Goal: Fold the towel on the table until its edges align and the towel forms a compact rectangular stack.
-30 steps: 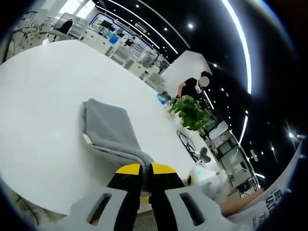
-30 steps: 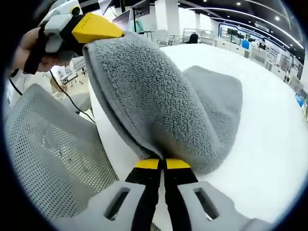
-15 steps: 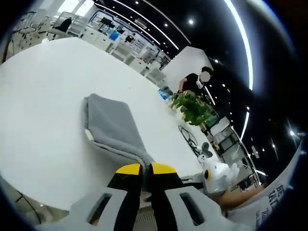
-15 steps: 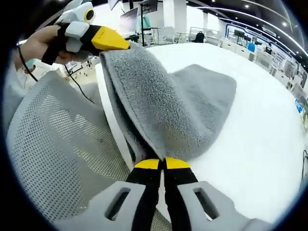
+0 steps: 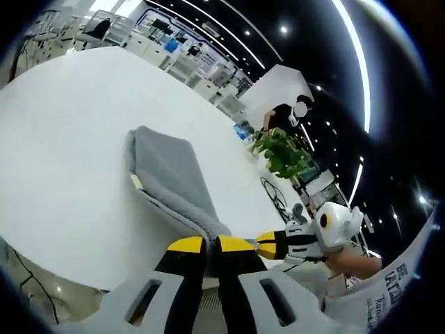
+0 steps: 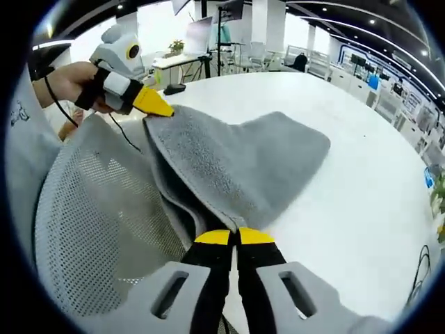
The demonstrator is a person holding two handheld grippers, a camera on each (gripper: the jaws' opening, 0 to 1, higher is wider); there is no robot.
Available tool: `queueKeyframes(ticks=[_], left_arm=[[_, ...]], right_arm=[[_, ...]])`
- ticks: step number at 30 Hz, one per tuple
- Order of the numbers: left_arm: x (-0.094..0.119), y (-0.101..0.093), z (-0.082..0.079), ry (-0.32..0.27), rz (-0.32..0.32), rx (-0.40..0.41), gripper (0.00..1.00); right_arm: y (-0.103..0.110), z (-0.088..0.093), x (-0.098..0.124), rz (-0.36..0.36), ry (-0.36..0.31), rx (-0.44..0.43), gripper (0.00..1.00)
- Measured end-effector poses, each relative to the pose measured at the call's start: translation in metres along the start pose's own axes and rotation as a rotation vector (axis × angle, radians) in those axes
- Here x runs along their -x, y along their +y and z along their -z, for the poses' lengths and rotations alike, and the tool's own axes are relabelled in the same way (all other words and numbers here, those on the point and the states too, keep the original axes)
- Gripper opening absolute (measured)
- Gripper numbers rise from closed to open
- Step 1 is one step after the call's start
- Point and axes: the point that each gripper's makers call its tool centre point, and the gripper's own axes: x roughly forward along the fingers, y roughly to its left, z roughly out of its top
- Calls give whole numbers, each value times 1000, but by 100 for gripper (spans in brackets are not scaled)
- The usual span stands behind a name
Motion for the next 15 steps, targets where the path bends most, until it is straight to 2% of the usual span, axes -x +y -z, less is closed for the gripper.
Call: queueKeyframes(ticks=[7,15], left_arm=[[9,-12,-7,3,33,-2,6],[27,-19,-1,-3,39,47,6]], right_arm=[[3,-12,19,-67,2,4,0],[13,-29,42,-142,-29,-35,0]])
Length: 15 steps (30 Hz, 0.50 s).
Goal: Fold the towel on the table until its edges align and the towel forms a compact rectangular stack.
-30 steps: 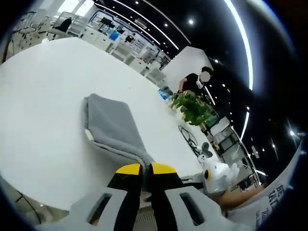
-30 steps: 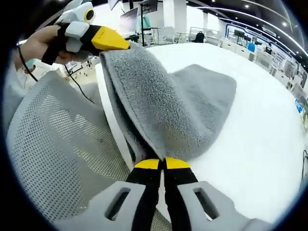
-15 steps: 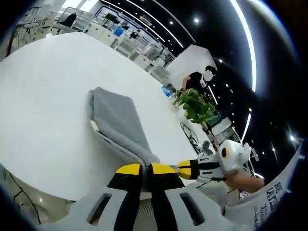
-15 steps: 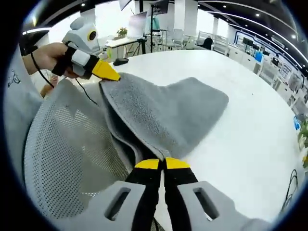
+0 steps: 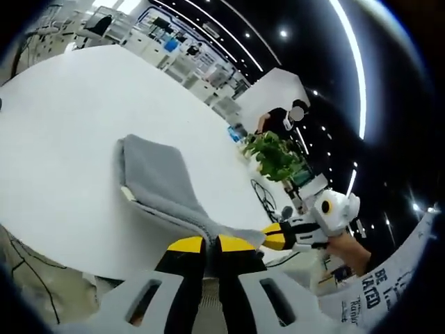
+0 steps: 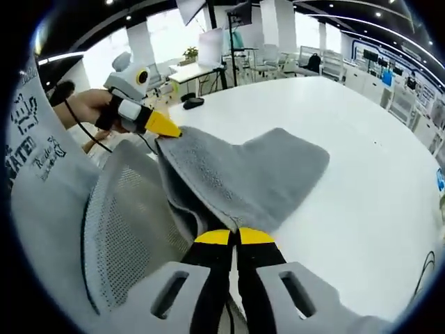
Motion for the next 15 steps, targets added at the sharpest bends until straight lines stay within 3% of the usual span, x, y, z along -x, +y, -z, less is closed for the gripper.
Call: queueKeyframes(ticks=[5,8,12,15], left_arm=[[8,-4,-1,-9,4,22,6],[7,-3,-12,-50,6,72,6],[2,-1,-26,-103,-7,73,6],[-4,2,-36,-135,-22,84,7]], right_arm=[[3,-18,9,-36,-31,-22,0],[-3,-27,9,-43,-51,-31,0],[-15,-40,4,-55,-106,-106,0],[-27,-46,1,-45,-109,-91,0]])
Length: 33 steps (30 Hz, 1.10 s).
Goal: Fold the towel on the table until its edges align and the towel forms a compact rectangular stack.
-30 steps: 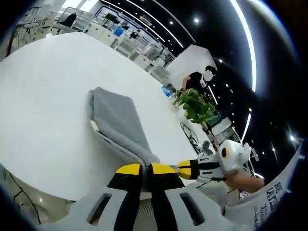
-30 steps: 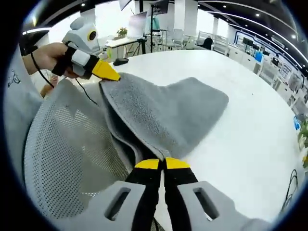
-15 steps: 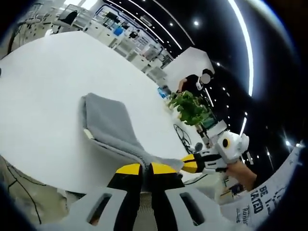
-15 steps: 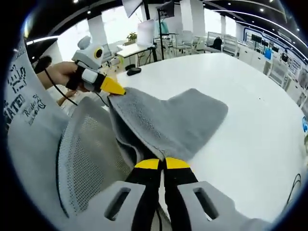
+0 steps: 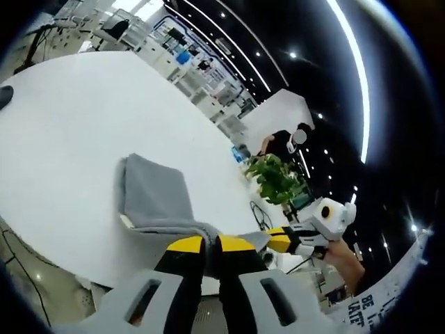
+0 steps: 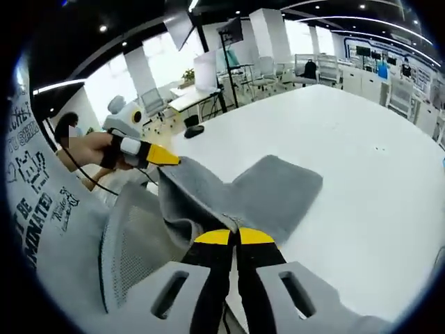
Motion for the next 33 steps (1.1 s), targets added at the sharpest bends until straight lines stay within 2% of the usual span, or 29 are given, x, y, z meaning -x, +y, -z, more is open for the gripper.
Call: queueKeyframes(ticks=[9,22,29,33], left_arm=[[-21,13,-23,-85,-57,21,7],[-54,39,-50,-149,-113,51,8],[-74,63,-59,-186,-167,53,8],[-87,81,-65,-199,-194,43,9]], right_arm=[[-30,-21,-17,25,-33,-3,0],[-79,-36,-48,67,-63,-54,0],[-100,-39,-70,91,-65,-86,0],[-115,-36,-86,110,-51,-103,0]])
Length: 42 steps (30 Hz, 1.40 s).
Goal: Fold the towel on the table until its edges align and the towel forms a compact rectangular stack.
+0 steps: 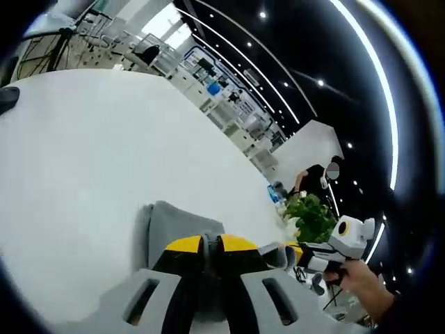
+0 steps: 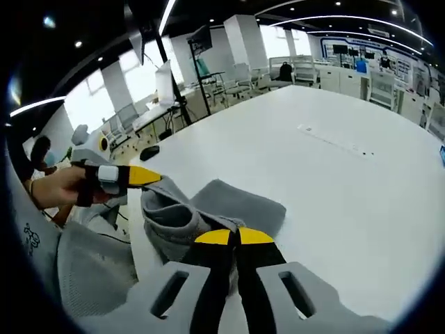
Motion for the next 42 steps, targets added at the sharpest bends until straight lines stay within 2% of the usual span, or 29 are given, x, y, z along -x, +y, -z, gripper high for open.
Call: queueKeyframes(ticks=[5,9,13,19,24,26,28,30,33,36,38,42], left_arm=[[-15,15,-5,-25,-35,-55,9],[-25,24,0,-7,-48,-82,6],[-31,33,-1,-13,-57,-57,5],[-41,39,0,-16,-53,-87,7],[-43,37,1,-14,-31,-154,12],[-44,33,3,-12,-3,-152,16],[-43,31,2,-18,12,-146,22],[-42,29,-2,-34,19,-166,25],[-43,28,-7,-40,26,-179,26],[-43,23,-10,-42,36,-201,30],[-42,21,-10,-34,43,-257,35],[-42,32,3,36,-13,-374,42]], right_arm=[[-13,2,-16,15,3,-9,0],[-22,6,-31,27,11,-22,0],[-29,8,-41,33,13,-24,0],[-40,10,-52,54,-18,-35,1],[-43,8,-49,51,-90,-66,2],[-46,5,-45,68,-130,-68,9],[-49,2,-38,66,-153,-79,20],[-48,-2,-30,56,-174,-84,23],[-39,-6,-24,5,-206,-59,27],[-29,0,-25,-27,-177,-18,35],[-22,8,-29,-35,-141,27,36],[-24,14,-38,-15,-135,-16,34]])
